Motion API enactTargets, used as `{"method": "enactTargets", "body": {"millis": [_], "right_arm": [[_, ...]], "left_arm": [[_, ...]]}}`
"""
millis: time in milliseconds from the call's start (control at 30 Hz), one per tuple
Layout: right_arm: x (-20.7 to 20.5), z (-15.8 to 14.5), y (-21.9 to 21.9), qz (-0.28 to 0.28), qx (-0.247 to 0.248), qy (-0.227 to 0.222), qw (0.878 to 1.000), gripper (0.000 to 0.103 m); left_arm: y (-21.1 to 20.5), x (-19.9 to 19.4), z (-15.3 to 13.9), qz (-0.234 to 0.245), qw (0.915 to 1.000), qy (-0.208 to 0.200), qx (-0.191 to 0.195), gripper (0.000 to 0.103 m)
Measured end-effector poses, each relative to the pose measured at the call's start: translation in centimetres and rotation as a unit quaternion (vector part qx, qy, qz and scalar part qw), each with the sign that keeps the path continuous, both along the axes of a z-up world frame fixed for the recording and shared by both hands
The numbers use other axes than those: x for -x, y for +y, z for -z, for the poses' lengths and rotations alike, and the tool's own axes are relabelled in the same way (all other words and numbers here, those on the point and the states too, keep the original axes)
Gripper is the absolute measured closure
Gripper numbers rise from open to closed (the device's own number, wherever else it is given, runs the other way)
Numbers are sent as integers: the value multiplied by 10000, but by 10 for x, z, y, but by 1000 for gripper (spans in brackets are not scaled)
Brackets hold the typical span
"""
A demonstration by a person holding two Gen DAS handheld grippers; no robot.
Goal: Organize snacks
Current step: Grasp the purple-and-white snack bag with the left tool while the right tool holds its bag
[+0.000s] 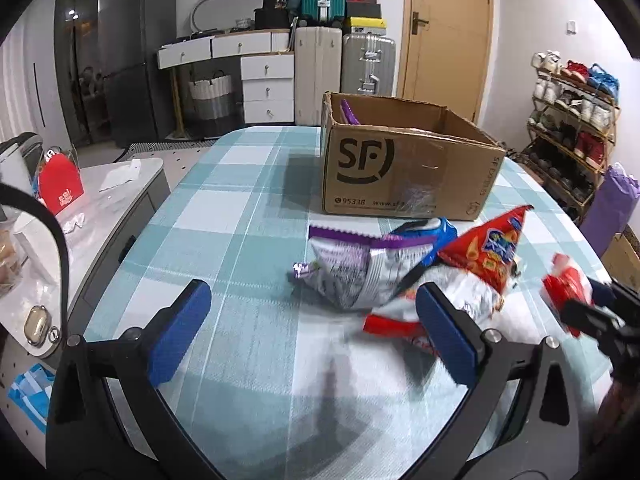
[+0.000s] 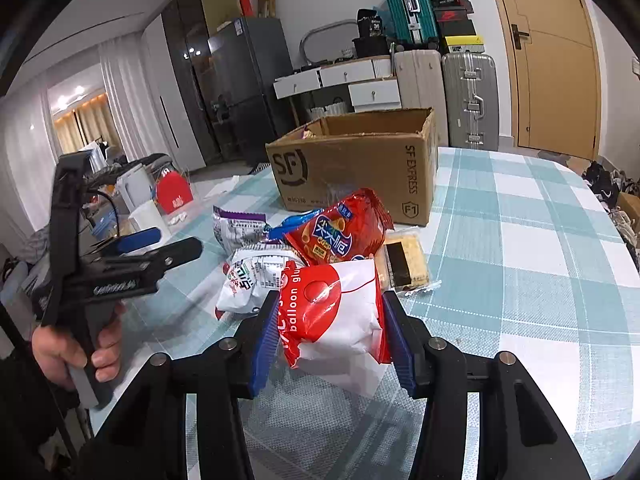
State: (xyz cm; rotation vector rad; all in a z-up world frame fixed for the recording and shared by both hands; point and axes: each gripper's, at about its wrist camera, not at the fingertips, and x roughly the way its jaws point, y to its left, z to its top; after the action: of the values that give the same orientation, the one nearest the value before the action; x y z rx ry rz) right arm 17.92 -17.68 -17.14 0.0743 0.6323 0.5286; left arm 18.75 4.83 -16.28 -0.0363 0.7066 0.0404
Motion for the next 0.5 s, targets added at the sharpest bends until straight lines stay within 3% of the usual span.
{"method": "enactTargets", "body": {"millis": [333, 467, 500], "right_arm": [[4, -3, -5, -39, -179, -81, 9998, 53], [4, -4, -6, -62, -220, -73, 9997, 52], [4, -4, -6, -67, -230, -73, 9997, 52]], "left_arm": [[-22, -52, 11, 167, 9984, 406, -350, 1], [-17, -67, 18, 311, 9980, 544, -127, 2], [-13, -70, 21, 353, 9975, 615, -17, 8]]}}
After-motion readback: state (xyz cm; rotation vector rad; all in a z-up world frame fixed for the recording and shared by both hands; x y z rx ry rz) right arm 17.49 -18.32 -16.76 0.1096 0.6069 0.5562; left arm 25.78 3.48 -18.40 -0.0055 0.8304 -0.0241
